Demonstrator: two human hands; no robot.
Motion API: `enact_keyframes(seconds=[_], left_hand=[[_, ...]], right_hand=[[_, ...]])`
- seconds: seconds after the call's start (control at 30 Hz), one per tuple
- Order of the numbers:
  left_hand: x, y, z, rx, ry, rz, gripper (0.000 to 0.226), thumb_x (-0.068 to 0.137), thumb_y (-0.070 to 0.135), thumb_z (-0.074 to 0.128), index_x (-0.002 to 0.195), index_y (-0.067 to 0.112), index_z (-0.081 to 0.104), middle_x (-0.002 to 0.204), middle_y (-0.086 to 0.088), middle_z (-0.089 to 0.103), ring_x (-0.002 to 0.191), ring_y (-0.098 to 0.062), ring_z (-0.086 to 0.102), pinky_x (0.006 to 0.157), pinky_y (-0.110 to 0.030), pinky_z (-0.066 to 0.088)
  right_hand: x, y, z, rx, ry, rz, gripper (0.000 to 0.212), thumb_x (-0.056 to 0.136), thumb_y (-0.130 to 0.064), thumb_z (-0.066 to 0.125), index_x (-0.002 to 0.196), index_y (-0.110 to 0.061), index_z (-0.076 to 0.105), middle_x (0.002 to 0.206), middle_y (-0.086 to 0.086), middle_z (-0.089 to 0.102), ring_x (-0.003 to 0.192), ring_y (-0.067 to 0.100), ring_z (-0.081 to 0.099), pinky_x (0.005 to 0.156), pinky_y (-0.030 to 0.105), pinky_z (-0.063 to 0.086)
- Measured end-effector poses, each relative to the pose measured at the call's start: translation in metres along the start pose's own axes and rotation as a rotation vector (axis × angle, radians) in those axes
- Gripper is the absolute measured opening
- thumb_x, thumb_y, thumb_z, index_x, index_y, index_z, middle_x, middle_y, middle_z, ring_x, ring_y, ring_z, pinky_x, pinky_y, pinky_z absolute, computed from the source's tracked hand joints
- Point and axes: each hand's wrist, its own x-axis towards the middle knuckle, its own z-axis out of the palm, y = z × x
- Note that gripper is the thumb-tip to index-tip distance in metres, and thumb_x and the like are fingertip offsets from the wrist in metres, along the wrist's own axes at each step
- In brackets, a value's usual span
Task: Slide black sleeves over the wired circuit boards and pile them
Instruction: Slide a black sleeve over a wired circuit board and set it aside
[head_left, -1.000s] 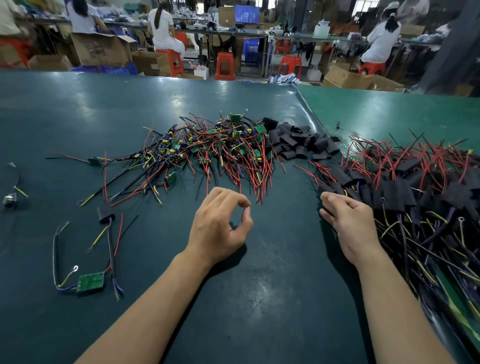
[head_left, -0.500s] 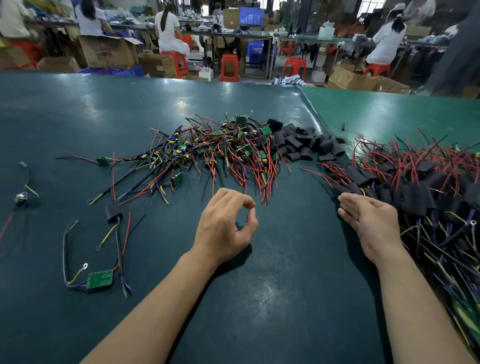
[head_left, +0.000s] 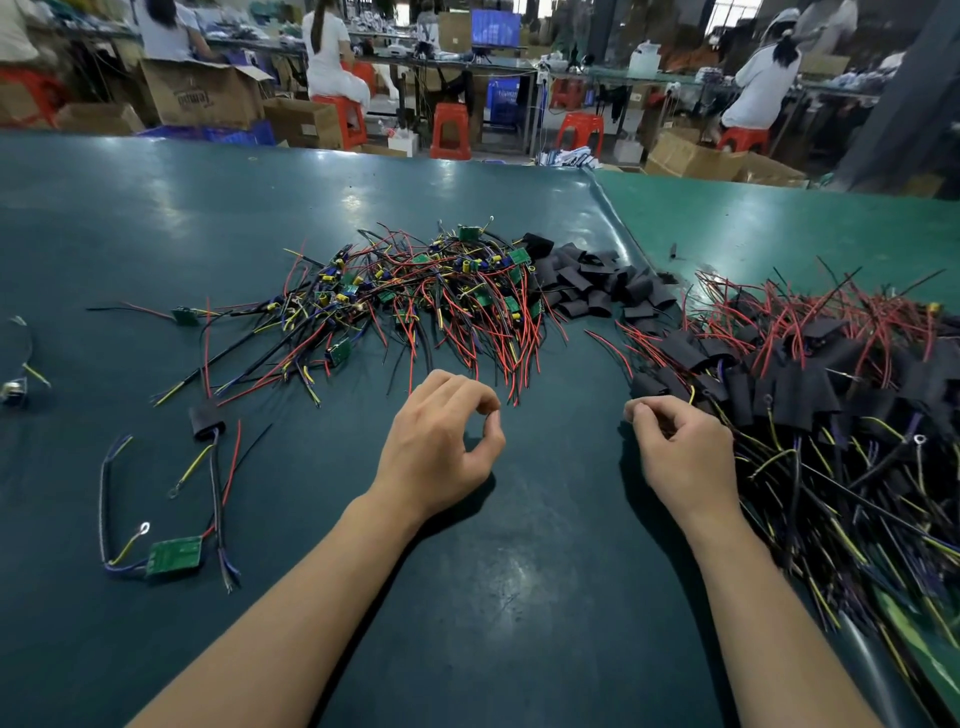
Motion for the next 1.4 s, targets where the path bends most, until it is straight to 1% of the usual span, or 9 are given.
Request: enact_keyframes(seconds=[0.13,0.33,0.5,0.63,0.73,0.93,1.07,1.23,1.4], left_hand=[[-0.001,-0.001,0.000,0.005,-0.001,-0.005,0.003,0.082,0.009,0.066,0.082,0.006,0.064,0.080,0.000,0.064,0.079,-0.023,0.055,0.070,-0.035,0.049],[0.000,0.000,0.001,0.016,-0.016,-0.026,0.003,0.082,0.009,0.066,0.083,0.006,0.064,0.080,-0.001,0.065,0.080,-0.024,0.056,0.070,-0.040,0.050],[0.002,0.001,0.004,0.098,-0.068,-0.140,0.008,0.082,0.011,0.067,0.087,0.006,0.065,0.086,-0.002,0.066,0.085,-0.028,0.057,0.077,-0.044,0.048],[0.004,0.000,0.009,0.192,-0.125,-0.170,0.016,0.083,0.020,0.066,0.094,0.008,0.065,0.093,-0.005,0.065,0.092,-0.029,0.056,0.079,-0.042,0.044],[0.004,0.000,0.010,0.233,-0.169,-0.213,0.020,0.085,0.026,0.061,0.098,0.011,0.064,0.096,-0.003,0.063,0.095,-0.027,0.052,0.083,-0.041,0.042],[0.005,0.001,0.011,0.233,-0.182,-0.226,0.017,0.084,0.025,0.059,0.090,0.010,0.063,0.087,-0.005,0.061,0.088,-0.028,0.051,0.077,-0.041,0.043],[0.006,0.000,0.012,0.233,-0.209,-0.238,0.017,0.085,0.027,0.056,0.086,0.010,0.059,0.086,-0.004,0.060,0.088,-0.026,0.050,0.078,-0.040,0.042],[0.006,0.000,0.011,0.225,-0.214,-0.255,0.015,0.085,0.026,0.057,0.083,0.011,0.058,0.085,-0.003,0.059,0.087,-0.024,0.048,0.078,-0.037,0.041],[0.007,0.001,0.010,0.204,-0.223,-0.269,0.014,0.086,0.024,0.057,0.086,0.011,0.060,0.086,-0.001,0.060,0.087,-0.023,0.048,0.080,-0.037,0.041]], right_hand=[[-0.002,-0.001,0.001,0.020,0.015,-0.015,0.015,0.092,-0.017,0.061,0.088,-0.017,0.076,0.074,-0.014,0.069,0.073,-0.004,0.061,0.065,0.006,0.041],[-0.004,-0.006,0.003,0.031,-0.002,-0.045,0.015,0.093,-0.017,0.060,0.090,-0.019,0.074,0.077,-0.010,0.071,0.071,-0.004,0.061,0.063,0.008,0.043],[0.001,-0.028,0.009,0.058,-0.009,-0.113,0.019,0.094,-0.014,0.058,0.109,-0.018,0.069,0.090,-0.006,0.071,0.076,-0.003,0.062,0.072,0.002,0.043],[0.017,-0.053,0.036,-0.122,-0.264,-0.187,0.020,0.094,-0.022,0.059,0.110,-0.014,0.069,0.104,-0.001,0.069,0.094,0.011,0.062,0.092,0.028,0.049],[0.037,-0.071,0.066,-0.230,-0.365,-0.144,0.028,0.094,-0.031,0.056,0.115,-0.015,0.067,0.111,0.003,0.068,0.103,0.022,0.062,0.091,0.037,0.050],[0.085,-0.085,0.115,-0.364,-0.337,0.030,0.030,0.096,-0.032,0.055,0.106,-0.004,0.054,0.116,0.018,0.058,0.099,0.036,0.057,0.073,0.034,0.039],[0.099,-0.078,0.120,-0.343,-0.286,0.116,0.027,0.095,-0.034,0.062,0.095,-0.007,0.065,0.107,0.014,0.068,0.096,0.033,0.062,0.072,0.033,0.043],[0.111,-0.085,0.091,-0.201,-0.153,0.007,0.018,0.095,-0.027,0.060,0.084,-0.019,0.073,0.095,0.005,0.074,0.091,0.025,0.067,0.085,0.037,0.054],[0.122,-0.114,0.044,0.066,0.027,-0.157,0.018,0.092,-0.026,0.066,0.090,-0.012,0.077,0.082,0.004,0.073,0.074,0.016,0.062,0.078,0.032,0.053]])
